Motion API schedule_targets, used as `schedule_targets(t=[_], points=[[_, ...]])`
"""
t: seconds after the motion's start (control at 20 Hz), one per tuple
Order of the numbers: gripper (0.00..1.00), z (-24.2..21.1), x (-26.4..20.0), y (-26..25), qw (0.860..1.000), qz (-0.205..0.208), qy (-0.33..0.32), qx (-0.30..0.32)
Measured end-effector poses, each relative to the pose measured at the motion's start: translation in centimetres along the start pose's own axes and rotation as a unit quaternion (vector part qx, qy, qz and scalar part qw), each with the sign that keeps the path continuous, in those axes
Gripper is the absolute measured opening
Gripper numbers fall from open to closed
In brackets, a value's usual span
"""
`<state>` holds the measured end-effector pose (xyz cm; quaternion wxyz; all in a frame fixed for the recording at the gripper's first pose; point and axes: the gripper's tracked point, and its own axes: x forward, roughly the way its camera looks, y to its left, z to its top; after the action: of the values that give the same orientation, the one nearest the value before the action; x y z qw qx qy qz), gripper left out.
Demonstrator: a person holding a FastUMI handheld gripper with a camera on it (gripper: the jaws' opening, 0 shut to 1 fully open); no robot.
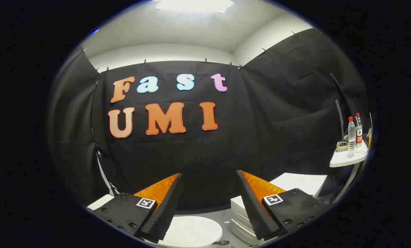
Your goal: Open the toilet lid.
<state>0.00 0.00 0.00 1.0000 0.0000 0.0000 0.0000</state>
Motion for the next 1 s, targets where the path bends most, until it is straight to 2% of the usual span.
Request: schedule_targets(t=[1.0], points=[[0.98,-0.9,0.0,-0.5,1.0,-0.008,0.009,-0.014]])
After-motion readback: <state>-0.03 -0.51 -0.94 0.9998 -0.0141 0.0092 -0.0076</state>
